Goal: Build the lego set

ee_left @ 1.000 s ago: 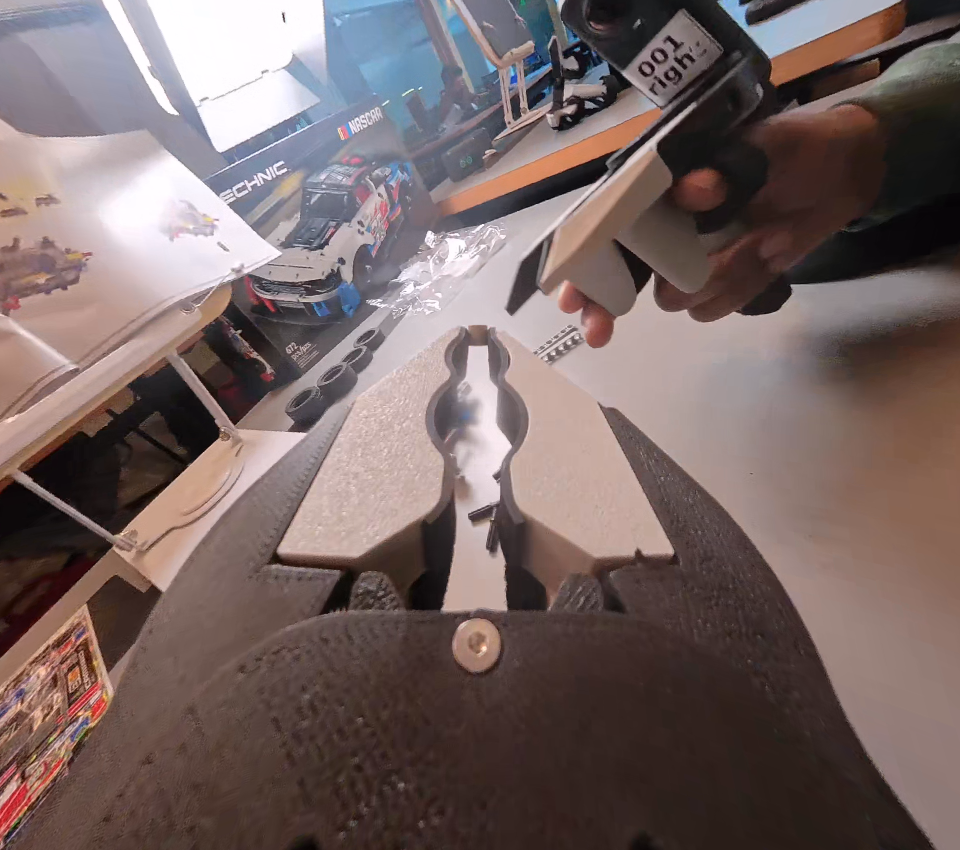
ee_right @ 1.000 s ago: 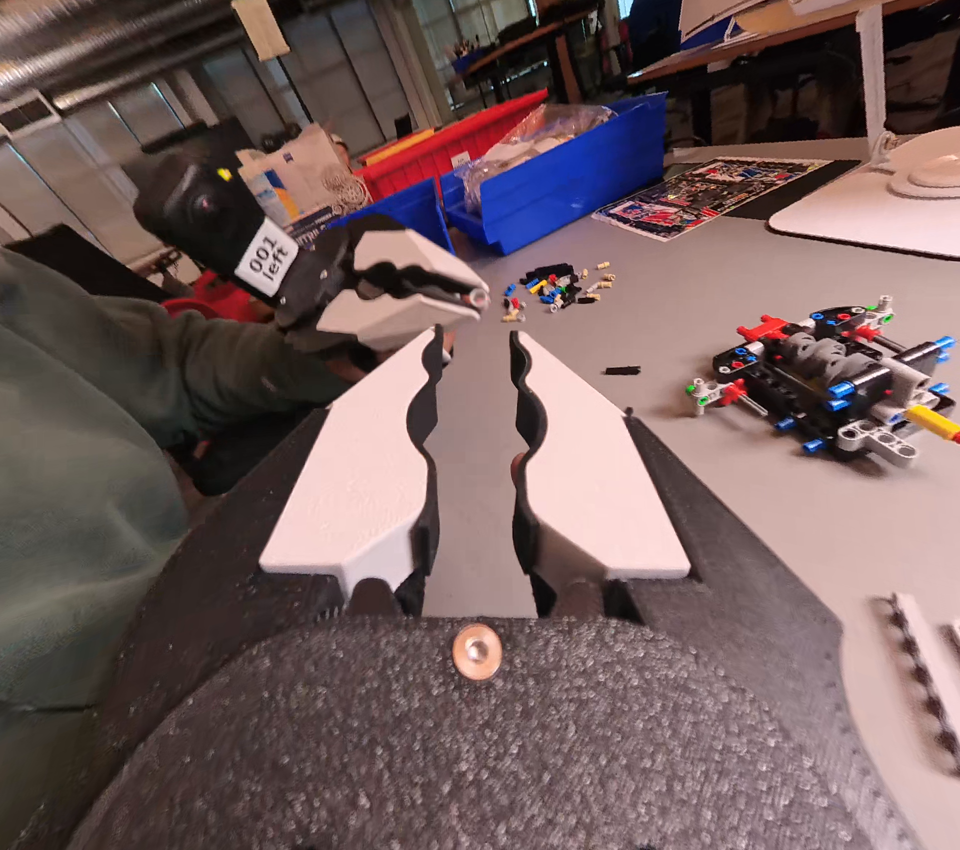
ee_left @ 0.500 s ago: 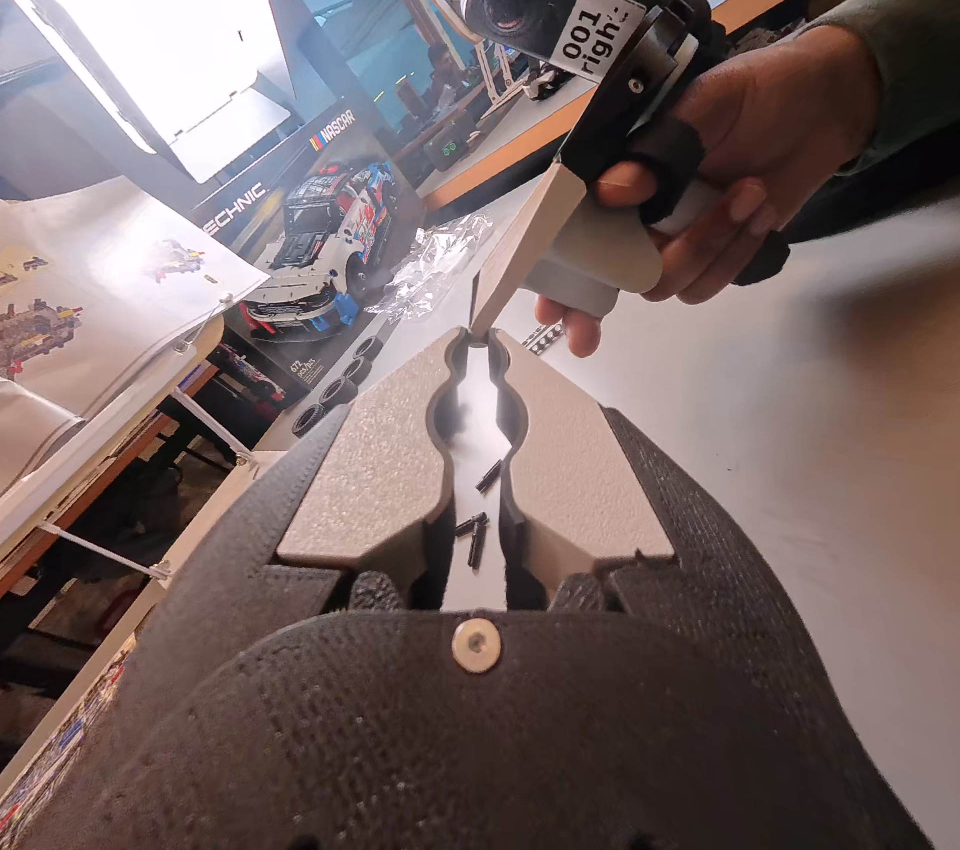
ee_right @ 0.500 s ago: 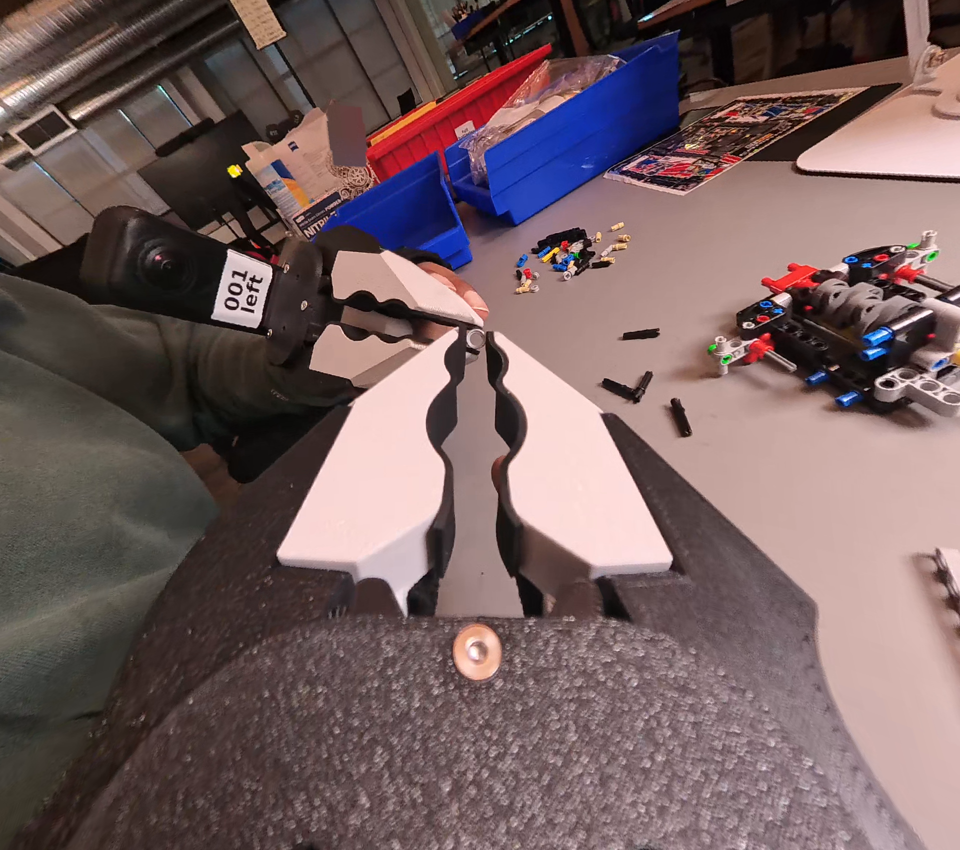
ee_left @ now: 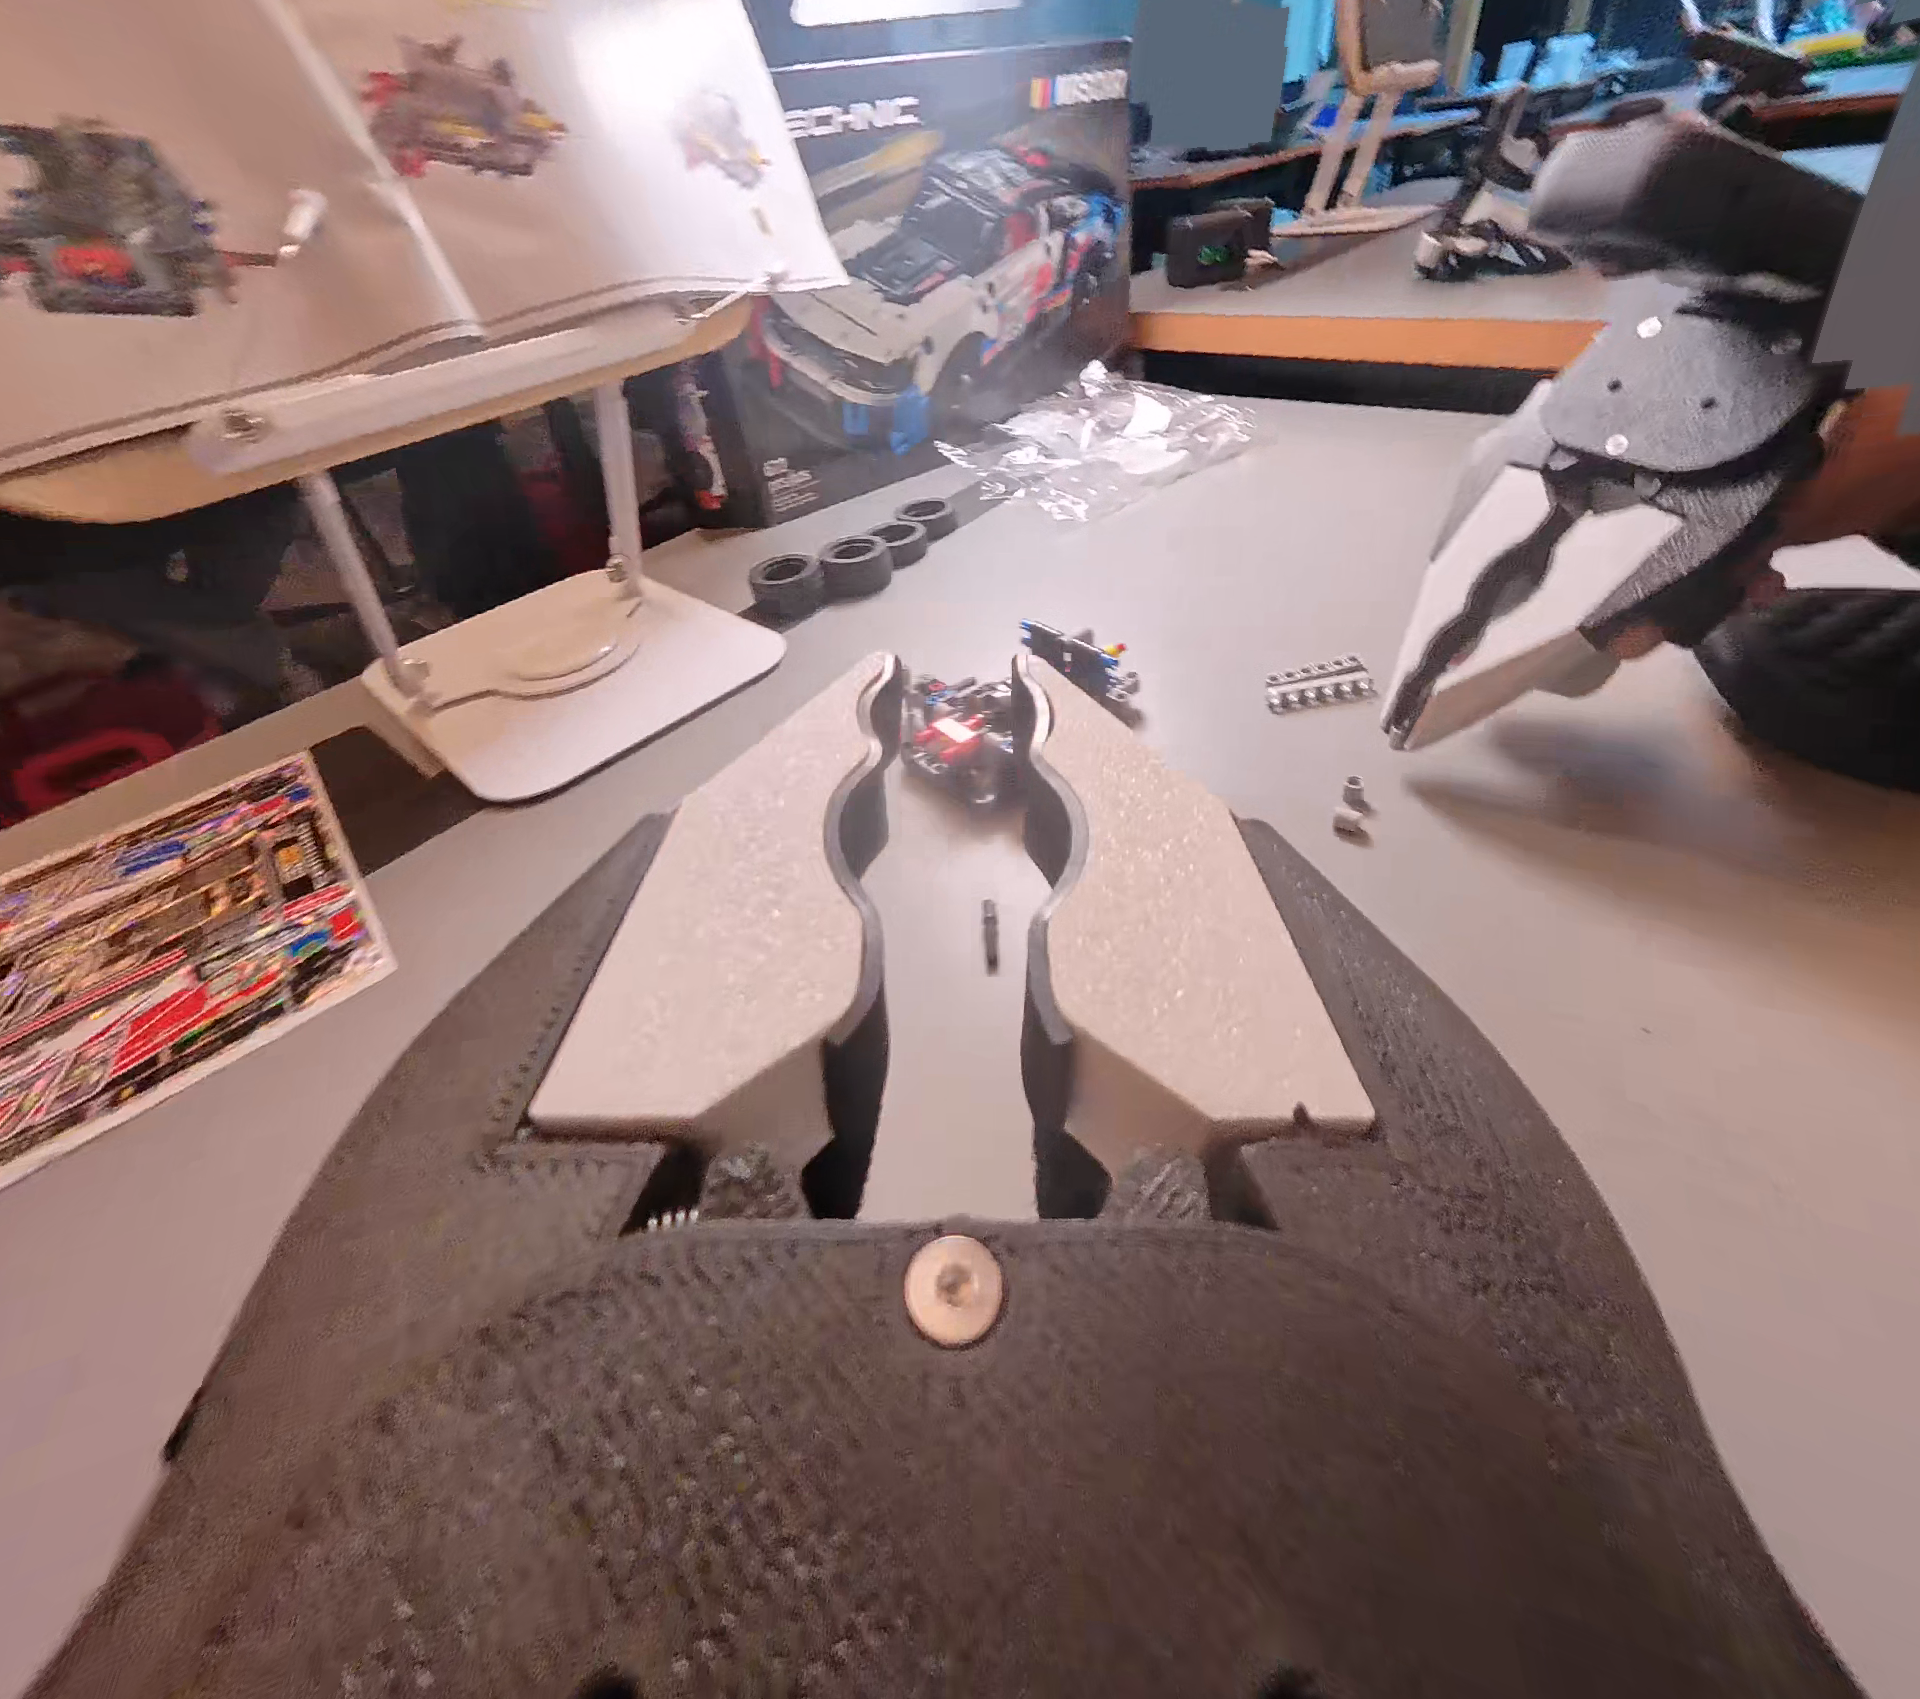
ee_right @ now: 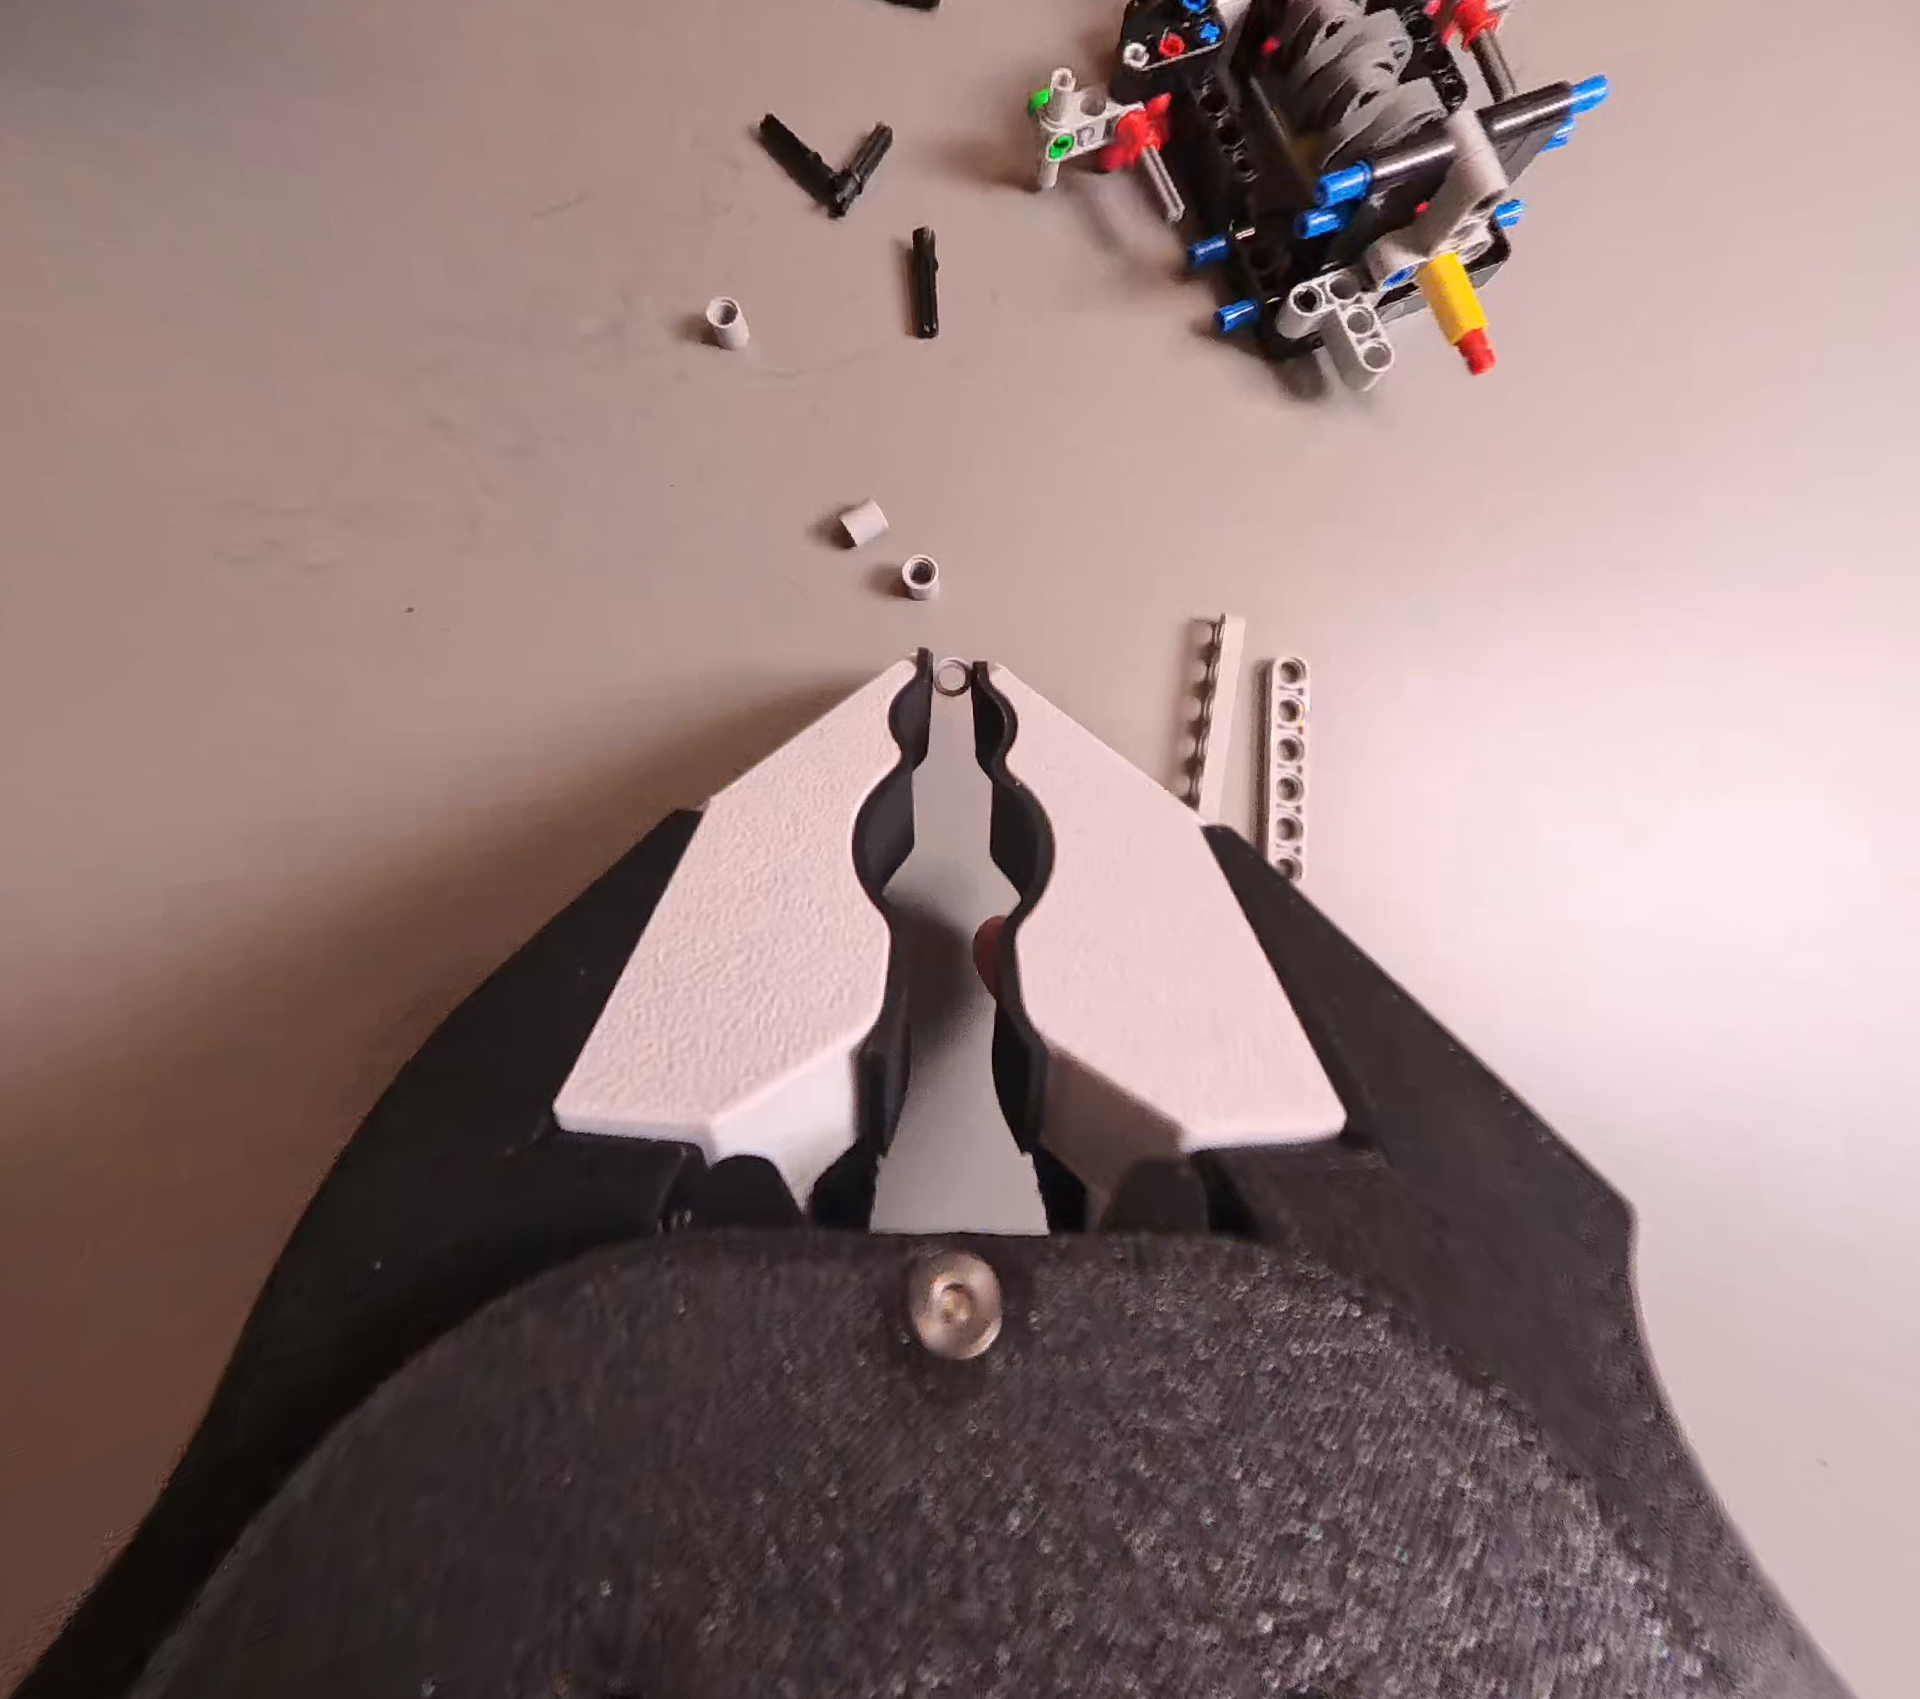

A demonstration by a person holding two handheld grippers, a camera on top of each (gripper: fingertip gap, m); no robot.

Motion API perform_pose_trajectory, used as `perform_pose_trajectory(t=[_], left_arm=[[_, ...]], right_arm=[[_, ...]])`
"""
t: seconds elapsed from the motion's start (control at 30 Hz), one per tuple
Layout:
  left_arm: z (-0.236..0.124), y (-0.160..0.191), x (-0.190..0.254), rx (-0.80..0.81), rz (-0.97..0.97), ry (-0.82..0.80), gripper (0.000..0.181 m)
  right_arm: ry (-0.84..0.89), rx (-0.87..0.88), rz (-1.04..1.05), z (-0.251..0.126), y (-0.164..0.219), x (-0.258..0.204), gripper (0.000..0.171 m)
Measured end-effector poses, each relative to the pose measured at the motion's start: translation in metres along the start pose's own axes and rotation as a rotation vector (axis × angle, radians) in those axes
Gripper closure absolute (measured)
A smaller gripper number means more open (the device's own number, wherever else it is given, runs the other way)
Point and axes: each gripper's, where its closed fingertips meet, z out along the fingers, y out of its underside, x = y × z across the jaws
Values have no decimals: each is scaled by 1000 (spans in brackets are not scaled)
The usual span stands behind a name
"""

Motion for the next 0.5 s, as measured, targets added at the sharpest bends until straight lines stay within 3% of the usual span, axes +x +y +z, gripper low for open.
perform_pose_trajectory(t=[0.5], left_arm=[[-27, 15, -38, -15, -86, -116, 162]], right_arm=[[21, -112, -54, 16, 3, 5, 166]])
